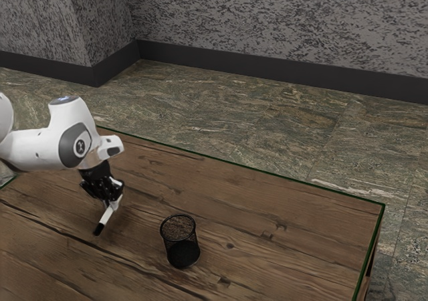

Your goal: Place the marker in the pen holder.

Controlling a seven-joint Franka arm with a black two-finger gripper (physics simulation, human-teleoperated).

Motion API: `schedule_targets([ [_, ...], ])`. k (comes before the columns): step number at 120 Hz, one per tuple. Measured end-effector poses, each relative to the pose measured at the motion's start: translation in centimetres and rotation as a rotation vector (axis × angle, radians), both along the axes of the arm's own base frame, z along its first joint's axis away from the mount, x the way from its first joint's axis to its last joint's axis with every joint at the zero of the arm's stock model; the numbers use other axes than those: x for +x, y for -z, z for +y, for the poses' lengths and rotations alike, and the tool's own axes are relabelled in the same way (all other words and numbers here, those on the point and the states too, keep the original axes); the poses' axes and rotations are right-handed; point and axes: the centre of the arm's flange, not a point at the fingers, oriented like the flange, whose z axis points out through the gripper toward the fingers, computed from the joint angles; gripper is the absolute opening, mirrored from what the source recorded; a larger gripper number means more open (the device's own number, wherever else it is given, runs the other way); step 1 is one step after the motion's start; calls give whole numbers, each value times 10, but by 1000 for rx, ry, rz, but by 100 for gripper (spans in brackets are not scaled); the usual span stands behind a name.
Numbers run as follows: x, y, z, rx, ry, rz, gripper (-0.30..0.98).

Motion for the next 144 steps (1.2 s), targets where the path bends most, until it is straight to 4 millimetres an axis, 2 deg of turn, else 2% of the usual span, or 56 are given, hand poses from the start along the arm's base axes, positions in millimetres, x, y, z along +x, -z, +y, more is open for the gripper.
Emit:
schedule_targets([
  [11, 6, -46, -10, 39, 58, -85, -8],
  [25, 14, -112, -50, 93, 165, -230, -9],
  [29, 15, -129, -70, 104, 206, -271, -10],
  [36, 15, -150, -123, 113, 308, -327, -10],
  [41, 8, -163, -156, 119, 371, -362, -10],
  [51, -11, -177, -196, 131, 444, -401, -10],
  [65, -21, -179, -230, 152, 507, -438, -10],
  [90, -12, -173, -243, 165, 522, -539, -10],
  [112, -43, -146, -271, 159, 560, -528, -8],
  [126, -62, -128, -269, 160, 542, -501, -8],
  [144, -64, -118, -264, 152, 508, -485, -8],
])
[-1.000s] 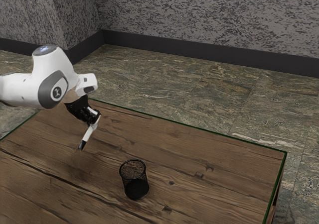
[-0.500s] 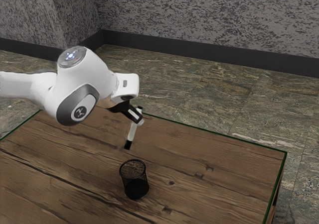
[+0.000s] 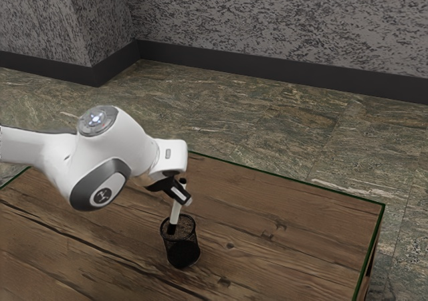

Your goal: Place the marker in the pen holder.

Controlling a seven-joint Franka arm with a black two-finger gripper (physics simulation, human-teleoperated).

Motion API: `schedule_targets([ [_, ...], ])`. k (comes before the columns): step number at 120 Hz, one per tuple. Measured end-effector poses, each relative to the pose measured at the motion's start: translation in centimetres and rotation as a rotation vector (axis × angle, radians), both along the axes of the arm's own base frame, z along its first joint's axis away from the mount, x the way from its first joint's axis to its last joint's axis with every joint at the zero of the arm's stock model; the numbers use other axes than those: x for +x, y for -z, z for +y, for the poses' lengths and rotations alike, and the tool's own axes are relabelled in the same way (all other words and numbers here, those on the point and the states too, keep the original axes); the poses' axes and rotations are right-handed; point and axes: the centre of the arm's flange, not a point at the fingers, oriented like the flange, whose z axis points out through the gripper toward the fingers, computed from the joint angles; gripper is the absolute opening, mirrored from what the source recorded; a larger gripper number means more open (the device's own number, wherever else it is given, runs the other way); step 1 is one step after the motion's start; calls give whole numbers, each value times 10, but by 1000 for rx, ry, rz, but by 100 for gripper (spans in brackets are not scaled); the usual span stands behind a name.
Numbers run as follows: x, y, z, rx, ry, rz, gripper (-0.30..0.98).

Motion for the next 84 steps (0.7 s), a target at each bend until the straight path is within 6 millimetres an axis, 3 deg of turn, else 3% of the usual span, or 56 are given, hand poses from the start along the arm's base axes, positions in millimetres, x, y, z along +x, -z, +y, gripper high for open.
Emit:
schedule_targets([
  [38, 14, 18, 7, -1, -13, 1, -7],
  [63, 26, 15, 9, 18, 11, -31, -7],
  [84, 23, 14, 9, 14, 6, -42, -7],
])
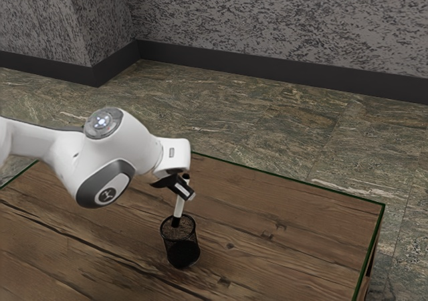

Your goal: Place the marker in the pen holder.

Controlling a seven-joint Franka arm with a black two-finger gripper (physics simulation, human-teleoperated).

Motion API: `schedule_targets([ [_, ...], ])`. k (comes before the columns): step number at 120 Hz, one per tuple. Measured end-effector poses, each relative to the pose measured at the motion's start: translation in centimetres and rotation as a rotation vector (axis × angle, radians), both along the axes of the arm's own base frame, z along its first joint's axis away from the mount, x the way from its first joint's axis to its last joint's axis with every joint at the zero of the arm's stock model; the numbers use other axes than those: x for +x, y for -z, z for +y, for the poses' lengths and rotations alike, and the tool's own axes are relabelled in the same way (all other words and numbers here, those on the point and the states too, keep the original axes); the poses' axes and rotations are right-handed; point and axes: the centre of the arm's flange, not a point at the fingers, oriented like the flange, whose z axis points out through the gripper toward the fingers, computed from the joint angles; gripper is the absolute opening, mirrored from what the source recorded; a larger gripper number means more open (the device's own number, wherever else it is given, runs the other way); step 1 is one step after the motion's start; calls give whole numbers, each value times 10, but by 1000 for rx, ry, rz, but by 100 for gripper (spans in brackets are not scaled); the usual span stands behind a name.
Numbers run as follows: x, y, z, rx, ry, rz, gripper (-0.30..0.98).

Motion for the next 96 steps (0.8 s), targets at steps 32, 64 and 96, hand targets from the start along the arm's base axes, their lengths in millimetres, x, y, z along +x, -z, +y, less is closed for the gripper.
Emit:
schedule_targets([
  [32, -13, 3, -5, -4, -17, 9, -7],
  [64, -2, -73, 3, -4, -85, -74, 44],
  [96, 84, -336, 118, -116, -417, 10, 62],
])
